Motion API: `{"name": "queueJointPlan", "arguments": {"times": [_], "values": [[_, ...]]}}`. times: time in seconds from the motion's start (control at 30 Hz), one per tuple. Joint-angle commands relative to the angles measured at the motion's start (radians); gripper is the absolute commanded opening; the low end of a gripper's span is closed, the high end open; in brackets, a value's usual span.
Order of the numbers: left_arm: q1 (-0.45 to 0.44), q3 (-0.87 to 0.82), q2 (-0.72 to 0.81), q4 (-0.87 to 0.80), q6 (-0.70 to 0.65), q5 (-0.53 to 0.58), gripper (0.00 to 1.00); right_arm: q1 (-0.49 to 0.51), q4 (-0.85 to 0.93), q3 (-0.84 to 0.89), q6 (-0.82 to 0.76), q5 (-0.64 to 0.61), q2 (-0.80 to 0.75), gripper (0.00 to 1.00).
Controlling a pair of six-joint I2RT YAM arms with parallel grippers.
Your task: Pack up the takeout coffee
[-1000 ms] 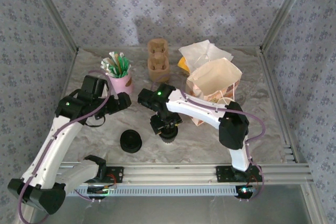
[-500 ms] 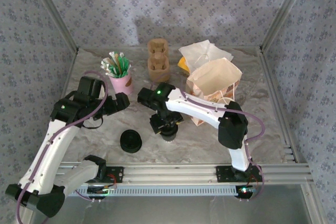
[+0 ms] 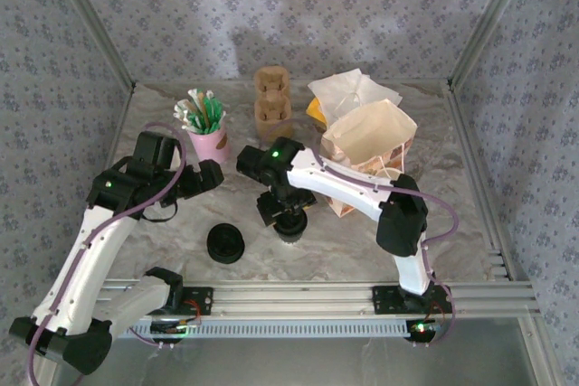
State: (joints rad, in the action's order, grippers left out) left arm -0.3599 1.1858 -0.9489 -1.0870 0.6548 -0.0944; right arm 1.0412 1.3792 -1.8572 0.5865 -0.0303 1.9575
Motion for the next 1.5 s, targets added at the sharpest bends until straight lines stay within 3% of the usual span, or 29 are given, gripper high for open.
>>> {"name": "queueJointPlan", "arguments": {"times": [0.0,0.27,0.37,0.53,0.63,0.73,0.97,1.47], "values": [[0.007,0.044,0.013,-0.025,-0.042,-0.029,1.00,-0.016,0.046,-0.057,0.022,-0.025,-0.051,0.85],[-0.046,0.125,0.017,0.001,-0.215,-0.074,0.99,-0.073,0.039,-0.057,0.146,-0.015,-0.217,0.84],[-0.160,0.166,-0.013,-0.007,-0.302,-0.015,0.99,-0.102,0.055,-0.066,0.167,-0.008,-0.301,0.82],[-0.479,0.220,-0.125,-0.019,-0.423,0.176,0.98,-0.191,0.102,-0.038,0.201,-0.017,-0.498,0.78],[-0.623,0.221,-0.208,-0.007,-0.483,0.218,0.98,-0.267,0.107,0.022,0.242,0.000,-0.647,0.77],[-0.710,0.200,-0.288,0.025,-0.530,0.220,0.98,-0.340,0.074,0.124,0.283,0.019,-0.807,0.76],[-0.718,0.157,-0.451,0.105,-0.577,0.150,0.98,-0.439,0.003,0.324,0.346,0.058,-1.027,0.74],[-0.708,0.245,-0.632,0.022,-0.540,0.110,0.92,-0.462,-0.034,0.350,0.326,0.103,-1.004,0.75]]}}
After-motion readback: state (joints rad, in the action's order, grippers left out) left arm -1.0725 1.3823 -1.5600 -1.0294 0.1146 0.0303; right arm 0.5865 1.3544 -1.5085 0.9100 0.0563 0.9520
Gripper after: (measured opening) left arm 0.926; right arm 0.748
